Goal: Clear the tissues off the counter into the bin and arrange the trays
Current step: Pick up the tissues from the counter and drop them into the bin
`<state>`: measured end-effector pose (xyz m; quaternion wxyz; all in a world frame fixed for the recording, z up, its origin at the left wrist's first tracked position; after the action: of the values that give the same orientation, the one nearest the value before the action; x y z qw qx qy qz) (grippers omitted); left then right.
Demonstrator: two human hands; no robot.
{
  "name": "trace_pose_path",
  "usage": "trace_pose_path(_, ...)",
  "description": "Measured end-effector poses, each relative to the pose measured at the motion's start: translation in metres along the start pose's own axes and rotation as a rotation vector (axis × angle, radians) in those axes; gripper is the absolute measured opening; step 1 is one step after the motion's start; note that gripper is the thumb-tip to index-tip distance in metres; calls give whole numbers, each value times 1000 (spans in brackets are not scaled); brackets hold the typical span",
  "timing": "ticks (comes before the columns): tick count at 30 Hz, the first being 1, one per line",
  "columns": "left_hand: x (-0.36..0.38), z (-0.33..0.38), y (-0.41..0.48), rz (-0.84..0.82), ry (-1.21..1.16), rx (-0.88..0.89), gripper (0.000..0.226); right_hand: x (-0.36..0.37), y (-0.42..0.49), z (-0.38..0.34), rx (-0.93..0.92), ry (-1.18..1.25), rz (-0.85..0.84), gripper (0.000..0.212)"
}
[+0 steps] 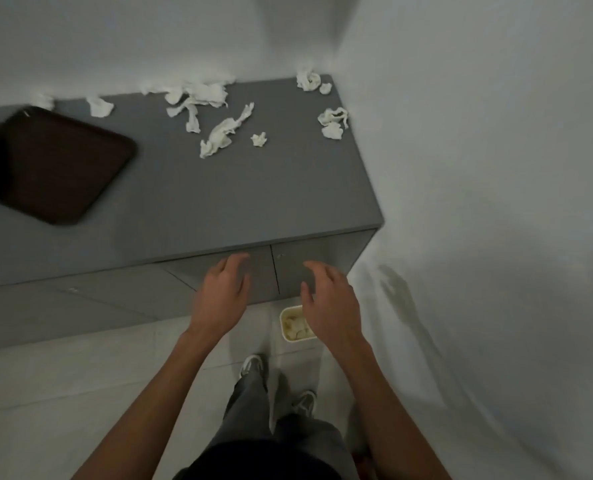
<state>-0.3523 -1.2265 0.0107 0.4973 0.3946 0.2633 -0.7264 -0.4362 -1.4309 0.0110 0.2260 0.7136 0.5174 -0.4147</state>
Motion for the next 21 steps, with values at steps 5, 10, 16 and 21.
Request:
trace_pose_path(5, -35, -23, 15, 103, -39, -20, 32, -10, 29, -35, -83, 64, 70, 38)
trace_pose_path(10, -54, -56, 59, 113, -24, -44, 31, 2, 81, -60, -60, 17, -10, 40)
trace_pose_path(16, -72, -100, 153, 45, -24, -52, 34, 23, 158, -91, -39, -38, -61, 38)
trace_pose_path(21, -87, -123, 244, -51, -3, 20, 35, 39, 214, -120, -4, -54, -94, 36)
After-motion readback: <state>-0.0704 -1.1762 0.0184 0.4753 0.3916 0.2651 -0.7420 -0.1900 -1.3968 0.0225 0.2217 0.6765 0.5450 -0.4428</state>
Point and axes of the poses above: each hand's wrist, its own y-axis towards the middle knuckle, its own x-axis out of the palm, z = x × y, the point moved 3 cm from there along y, towards the middle knuckle, and after that the axes turned 5 degrees about x, right-handed, at the moved point
